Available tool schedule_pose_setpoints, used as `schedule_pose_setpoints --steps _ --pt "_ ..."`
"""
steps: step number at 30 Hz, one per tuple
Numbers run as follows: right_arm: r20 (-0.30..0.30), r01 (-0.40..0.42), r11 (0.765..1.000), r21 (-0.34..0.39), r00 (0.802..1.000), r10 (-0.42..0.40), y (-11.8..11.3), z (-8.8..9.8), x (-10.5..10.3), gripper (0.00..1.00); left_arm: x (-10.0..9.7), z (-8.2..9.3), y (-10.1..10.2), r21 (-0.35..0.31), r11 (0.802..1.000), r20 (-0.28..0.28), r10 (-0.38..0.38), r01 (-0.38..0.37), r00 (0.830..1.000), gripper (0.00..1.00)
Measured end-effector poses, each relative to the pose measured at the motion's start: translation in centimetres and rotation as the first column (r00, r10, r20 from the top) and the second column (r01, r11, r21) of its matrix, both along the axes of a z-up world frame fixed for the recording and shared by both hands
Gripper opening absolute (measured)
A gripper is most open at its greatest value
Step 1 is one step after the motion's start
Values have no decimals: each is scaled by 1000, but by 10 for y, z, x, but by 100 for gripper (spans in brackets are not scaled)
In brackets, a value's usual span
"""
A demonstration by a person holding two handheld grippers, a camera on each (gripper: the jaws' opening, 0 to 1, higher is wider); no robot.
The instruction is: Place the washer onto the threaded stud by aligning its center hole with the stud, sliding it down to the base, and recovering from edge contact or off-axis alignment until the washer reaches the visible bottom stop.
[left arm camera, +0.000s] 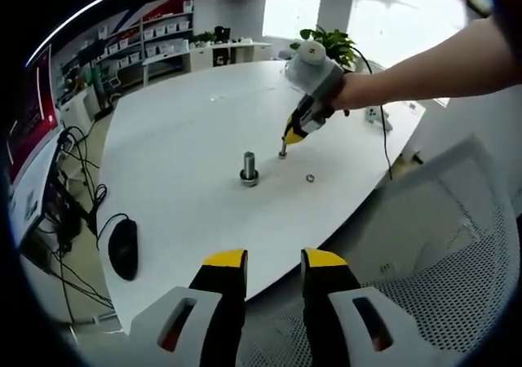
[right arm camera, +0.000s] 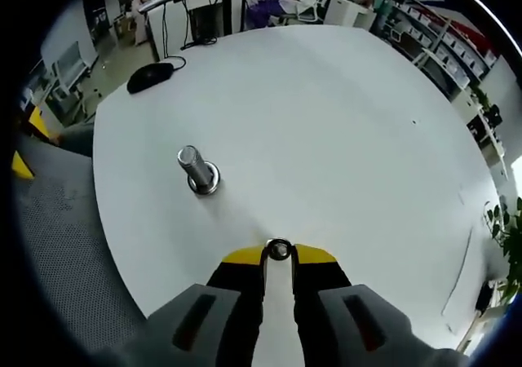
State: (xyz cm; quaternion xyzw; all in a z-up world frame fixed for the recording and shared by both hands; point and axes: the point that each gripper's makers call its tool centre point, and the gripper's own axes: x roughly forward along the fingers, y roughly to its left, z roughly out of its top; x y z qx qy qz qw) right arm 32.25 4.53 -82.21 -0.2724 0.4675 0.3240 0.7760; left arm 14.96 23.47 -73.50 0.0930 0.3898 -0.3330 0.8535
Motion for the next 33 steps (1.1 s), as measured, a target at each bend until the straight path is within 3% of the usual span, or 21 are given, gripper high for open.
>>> schedule_pose_setpoints --steps 18,33 --pt "-75 1 1000 -25 997 -3 -3 -30 -5 14 -1 -3 1 11 1000 -15 0 0 1000 24" --pt "-98 11 999 -40 995 -15 -12 -34 -15 15 -2 -4 1 13 1000 -19 -1 1 1000 24"
